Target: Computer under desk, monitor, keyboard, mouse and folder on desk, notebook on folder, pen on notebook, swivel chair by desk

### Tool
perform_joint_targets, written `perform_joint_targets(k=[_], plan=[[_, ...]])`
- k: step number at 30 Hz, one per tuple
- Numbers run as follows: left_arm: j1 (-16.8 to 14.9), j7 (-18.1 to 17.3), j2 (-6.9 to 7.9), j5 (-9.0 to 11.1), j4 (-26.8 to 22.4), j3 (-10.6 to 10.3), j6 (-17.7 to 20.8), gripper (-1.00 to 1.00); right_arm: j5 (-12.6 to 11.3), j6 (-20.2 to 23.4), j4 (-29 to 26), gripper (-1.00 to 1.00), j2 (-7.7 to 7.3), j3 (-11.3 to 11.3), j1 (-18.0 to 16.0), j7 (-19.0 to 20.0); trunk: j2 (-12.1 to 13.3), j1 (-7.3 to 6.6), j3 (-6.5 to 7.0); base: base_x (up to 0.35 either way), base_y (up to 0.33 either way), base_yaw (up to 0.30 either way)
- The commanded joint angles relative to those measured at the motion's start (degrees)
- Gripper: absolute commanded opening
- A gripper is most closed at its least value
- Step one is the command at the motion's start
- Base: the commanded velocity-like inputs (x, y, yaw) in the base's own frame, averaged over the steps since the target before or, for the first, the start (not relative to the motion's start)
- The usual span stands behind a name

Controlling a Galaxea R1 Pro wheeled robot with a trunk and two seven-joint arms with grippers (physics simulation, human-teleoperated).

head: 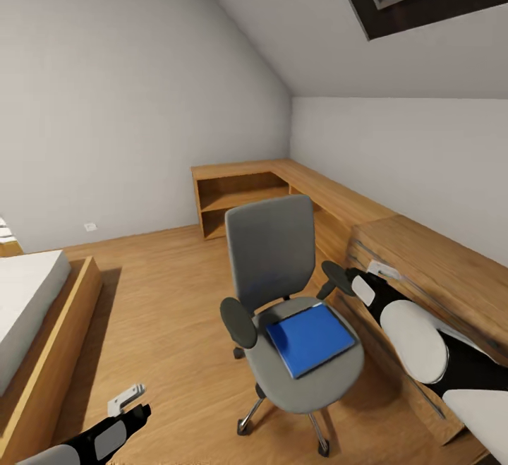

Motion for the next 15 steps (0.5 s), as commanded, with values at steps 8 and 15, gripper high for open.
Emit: perform_joint_targets(k=[8,15], plan=[[-0.03,0.45,-0.31,0.4,-0.23,-0.53,-0.19,1.0,0.55,0.07,0.0,1.0,0.42,-0.01,0.35,-0.16,-0.03,0.0,-0.06,0.0,0.0,0.277],[-0.03,0.43,-0.44,0.38,-0.23,-0.6,-0.19,1.0,0.65,-0.01,0.23,1.0,0.62,-0.02,0.48,-0.16,-0.03,0.0,-0.06,0.0,0.0,0.277]])
